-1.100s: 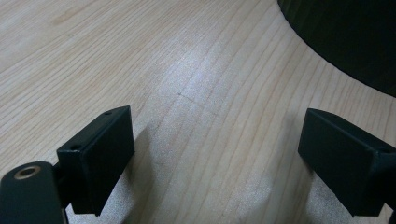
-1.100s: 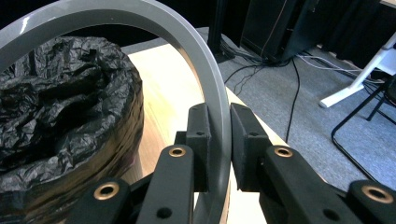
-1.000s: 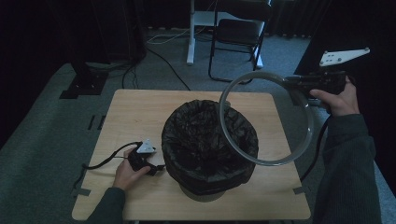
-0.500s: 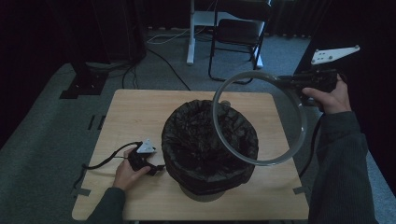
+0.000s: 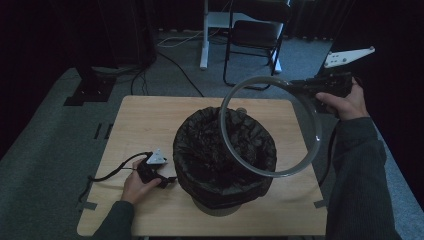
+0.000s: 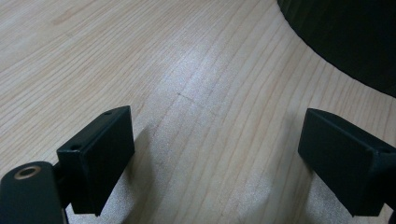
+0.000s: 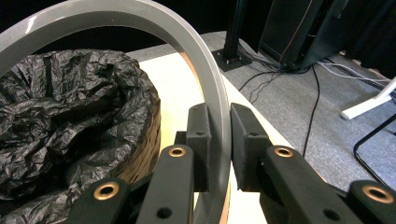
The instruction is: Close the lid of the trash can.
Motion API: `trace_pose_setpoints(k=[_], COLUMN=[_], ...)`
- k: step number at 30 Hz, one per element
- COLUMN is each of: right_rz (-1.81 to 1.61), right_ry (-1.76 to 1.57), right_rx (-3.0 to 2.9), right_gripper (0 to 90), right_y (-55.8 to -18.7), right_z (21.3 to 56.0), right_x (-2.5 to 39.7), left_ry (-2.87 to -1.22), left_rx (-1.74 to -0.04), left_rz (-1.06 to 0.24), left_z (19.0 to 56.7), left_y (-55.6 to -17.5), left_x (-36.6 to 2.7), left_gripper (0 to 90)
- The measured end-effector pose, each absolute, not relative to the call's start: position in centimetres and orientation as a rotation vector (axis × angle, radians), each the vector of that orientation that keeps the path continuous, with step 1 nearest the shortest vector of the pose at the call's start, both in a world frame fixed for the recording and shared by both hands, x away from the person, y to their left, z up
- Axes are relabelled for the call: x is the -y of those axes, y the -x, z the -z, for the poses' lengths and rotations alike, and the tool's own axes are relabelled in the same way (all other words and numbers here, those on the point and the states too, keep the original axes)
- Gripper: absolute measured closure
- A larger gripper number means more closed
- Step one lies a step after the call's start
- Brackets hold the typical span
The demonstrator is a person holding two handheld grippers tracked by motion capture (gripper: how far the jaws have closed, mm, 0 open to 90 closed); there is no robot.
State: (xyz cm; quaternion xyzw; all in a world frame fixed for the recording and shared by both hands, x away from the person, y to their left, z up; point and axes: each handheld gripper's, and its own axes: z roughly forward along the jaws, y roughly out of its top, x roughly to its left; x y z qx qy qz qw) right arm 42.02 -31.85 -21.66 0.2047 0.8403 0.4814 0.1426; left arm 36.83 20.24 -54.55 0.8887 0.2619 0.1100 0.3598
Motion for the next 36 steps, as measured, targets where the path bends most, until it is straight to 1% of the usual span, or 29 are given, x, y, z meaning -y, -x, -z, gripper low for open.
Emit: trace_pose_setpoints(k=[36], right_rz=[-1.436], right_ry=[-0.533], right_rx=[-2.481], right_gripper=[79.0], right_y=[-43.1], right_z=[22.5], right_x=[28.2], left_ry=[-2.287], left_rx=[-0.678], left_rz=[-0.289], left_z=[54.6], left_y=[-36.7], left_x=[-20.2], left_gripper=[10.8])
